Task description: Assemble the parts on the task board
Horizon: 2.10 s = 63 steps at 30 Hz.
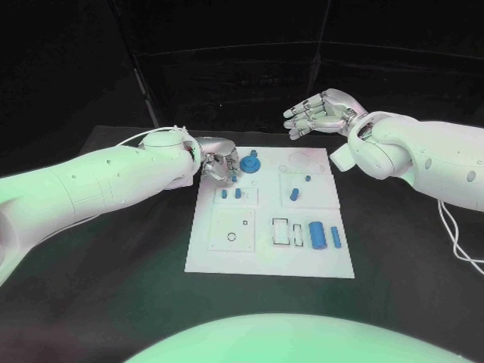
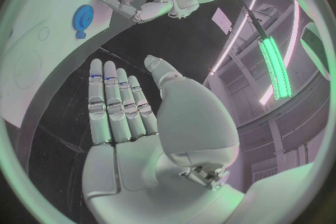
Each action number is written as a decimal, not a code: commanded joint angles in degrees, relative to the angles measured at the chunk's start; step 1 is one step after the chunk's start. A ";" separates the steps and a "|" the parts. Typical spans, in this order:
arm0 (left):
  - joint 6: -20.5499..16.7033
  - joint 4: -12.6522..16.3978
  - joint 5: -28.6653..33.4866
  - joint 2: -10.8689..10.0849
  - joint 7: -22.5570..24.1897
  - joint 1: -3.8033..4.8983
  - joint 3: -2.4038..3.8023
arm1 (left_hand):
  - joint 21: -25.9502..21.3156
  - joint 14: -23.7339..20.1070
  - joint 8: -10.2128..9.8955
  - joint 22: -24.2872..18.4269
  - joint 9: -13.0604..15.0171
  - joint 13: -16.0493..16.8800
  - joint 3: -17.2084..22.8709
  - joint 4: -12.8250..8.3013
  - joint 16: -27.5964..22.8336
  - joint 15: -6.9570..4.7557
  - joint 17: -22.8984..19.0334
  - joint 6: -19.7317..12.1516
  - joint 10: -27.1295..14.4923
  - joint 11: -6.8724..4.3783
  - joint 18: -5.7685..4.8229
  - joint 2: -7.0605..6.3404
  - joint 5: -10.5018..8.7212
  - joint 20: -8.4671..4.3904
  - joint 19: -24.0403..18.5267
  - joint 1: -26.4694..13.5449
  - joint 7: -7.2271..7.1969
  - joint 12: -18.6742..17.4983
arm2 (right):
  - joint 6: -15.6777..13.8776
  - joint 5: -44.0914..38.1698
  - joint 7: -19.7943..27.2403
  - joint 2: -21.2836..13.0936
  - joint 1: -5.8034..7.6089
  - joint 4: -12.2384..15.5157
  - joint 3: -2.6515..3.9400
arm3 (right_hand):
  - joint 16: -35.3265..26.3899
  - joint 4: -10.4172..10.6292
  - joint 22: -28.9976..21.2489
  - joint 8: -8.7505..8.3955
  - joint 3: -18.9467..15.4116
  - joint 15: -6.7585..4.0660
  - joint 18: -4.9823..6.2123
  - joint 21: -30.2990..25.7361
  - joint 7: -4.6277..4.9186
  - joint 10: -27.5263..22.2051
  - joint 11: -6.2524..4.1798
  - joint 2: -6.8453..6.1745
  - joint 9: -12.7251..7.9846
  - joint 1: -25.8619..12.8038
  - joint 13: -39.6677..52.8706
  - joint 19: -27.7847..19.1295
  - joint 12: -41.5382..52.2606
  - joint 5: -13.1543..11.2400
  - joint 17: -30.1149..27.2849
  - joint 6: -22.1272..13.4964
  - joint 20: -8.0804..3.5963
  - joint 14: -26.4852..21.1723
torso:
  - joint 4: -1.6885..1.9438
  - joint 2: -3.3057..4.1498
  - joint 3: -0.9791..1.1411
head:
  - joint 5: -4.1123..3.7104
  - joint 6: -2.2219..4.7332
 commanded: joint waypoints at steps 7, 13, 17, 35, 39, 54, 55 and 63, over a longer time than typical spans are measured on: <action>-2.91 0.76 2.30 -1.57 1.74 -0.04 0.10 | -0.65 0.02 -0.45 -0.21 -0.03 -0.05 -0.20 0.23 -0.36 0.38 -0.12 -0.53 -0.84 0.05 -0.29 -0.58 0.20 0.50 0.00 0.11 -0.08 -0.49 | 0.74 -1.70 0.31 -0.55 0.10 -0.24 0.03 | 1.57 -0.12 -0.17 1.31 0.07 -1.20 0.41 0.01 -0.36 1.30 -0.92 1.23 0.28 1.17 0.03 3.17 1.55 -0.53 0.01 1.71 -0.96 2.10 | 0.08 -0.02 0.00 | 0.00 0.00; -5.16 2.01 12.16 -4.29 2.81 0.26 0.93 | -1.53 -0.07 -0.38 -0.85 0.05 0.00 -0.07 0.42 -0.45 0.45 -0.44 -0.33 -0.90 0.13 -0.12 -0.27 0.20 0.56 -0.37 0.14 0.02 -0.59 | 0.24 -4.62 0.33 -1.70 0.09 0.57 0.03 | 4.21 -1.59 1.46 1.82 1.48 -4.06 0.34 3.76 -1.83 4.09 -2.67 1.14 0.27 3.13 -0.01 10.52 1.71 -2.82 1.89 4.32 -4.32 10.39 | 0.04 -0.05 0.07 | 0.11 0.30; -7.68 3.74 21.87 -6.62 3.97 0.79 1.24 | -2.48 -0.34 -0.37 -1.47 0.12 0.23 -0.71 1.15 -0.70 0.51 -1.13 -0.18 0.20 0.09 0.04 -0.44 0.19 0.67 -0.82 -0.76 0.19 -0.12 | -0.68 -8.09 -0.45 -3.01 0.08 1.87 0.02 | 5.32 -3.00 3.37 2.39 2.31 -5.81 0.23 7.48 -2.87 6.76 -3.90 0.78 0.37 4.34 0.21 15.46 2.02 -4.12 2.97 6.65 -6.24 14.62 | 0.02 -0.09 -0.01 | -0.27 0.64; -7.48 17.22 80.04 -14.96 16.35 1.33 0.93 | -16.58 -8.51 0.69 -10.99 0.45 0.50 -4.04 3.52 -11.37 0.36 -20.93 1.82 3.07 -0.29 2.07 0.63 0.19 0.67 -8.35 -1.22 0.30 2.29 | -4.09 -43.33 -13.97 -7.67 -1.44 8.65 -0.02 | 1.55 -5.71 26.92 0.54 10.22 -6.46 -2.82 34.46 -3.55 8.62 -4.47 -1.31 0.02 2.47 0.60 22.55 -0.20 -4.89 4.58 9.11 -8.00 17.18 | -0.12 -0.11 -0.31 | -2.79 1.87; -6.96 19.18 82.54 -15.59 18.07 1.25 0.88 | -18.52 -11.75 0.67 -12.15 0.38 0.43 -5.00 3.76 -15.94 0.52 -27.75 1.60 2.53 -0.14 2.07 0.90 0.19 0.83 -9.55 -0.90 0.40 2.54 | -2.72 -49.50 -16.46 -7.49 -2.19 8.76 -0.03 | 1.07 -5.26 36.39 -0.02 11.30 -6.12 -3.98 43.09 -3.24 7.10 -4.12 -2.06 0.06 1.31 0.37 22.82 -1.33 -5.44 5.09 9.04 -7.96 17.55 | -0.20 -0.04 -0.27 | -3.21 2.15; -6.79 22.02 84.18 -16.56 20.21 1.09 0.85 | -20.54 -12.92 0.76 -13.51 0.34 0.35 -5.78 3.59 -17.97 0.66 -29.11 1.50 1.73 0.02 2.06 1.38 0.20 0.96 -10.24 0.10 0.49 2.87 | 1.11 -56.75 -19.97 -6.27 -4.54 7.79 -0.02 | 0.14 -4.84 44.27 -0.62 12.06 -5.53 -4.55 50.71 -2.11 3.64 -3.00 -4.11 -0.12 0.40 0.18 21.28 -2.99 -9.02 6.05 5.75 -7.42 18.22 | -0.22 0.03 -0.13 | -3.66 3.12; -6.79 22.08 84.19 -16.55 20.27 1.09 0.85 | -20.55 -12.93 0.76 -13.52 0.34 0.35 -5.79 3.58 -17.98 0.66 -29.12 1.49 1.72 0.02 2.06 1.38 0.20 0.96 -10.25 0.10 0.50 2.87 | 1.30 -56.80 -20.02 -6.20 -4.65 7.77 -0.02 | 0.09 -4.77 44.41 -0.60 11.97 -5.48 -4.53 50.89 -2.04 3.49 -2.94 -4.20 -0.10 0.35 0.19 21.12 -3.03 -9.25 6.10 5.65 -7.35 18.26 | -0.22 0.02 -0.11 | -3.63 3.07; -6.19 22.37 84.23 -16.29 20.45 1.03 0.85 | -20.73 -12.73 0.77 -13.67 0.32 0.34 -5.83 3.19 -17.96 0.63 -29.23 1.41 1.53 0.03 2.08 1.42 0.20 0.94 -10.11 0.73 0.53 2.98 | 2.25 -56.62 -20.10 -5.59 -5.40 7.34 -0.01 | -0.36 -4.50 45.67 -0.37 11.87 -5.42 -4.31 52.28 -2.01 3.09 -2.90 -4.07 0.05 0.74 0.27 20.20 -2.90 -9.71 6.44 5.72 -6.89 18.40 | -0.18 0.00 -0.09 | -3.52 2.75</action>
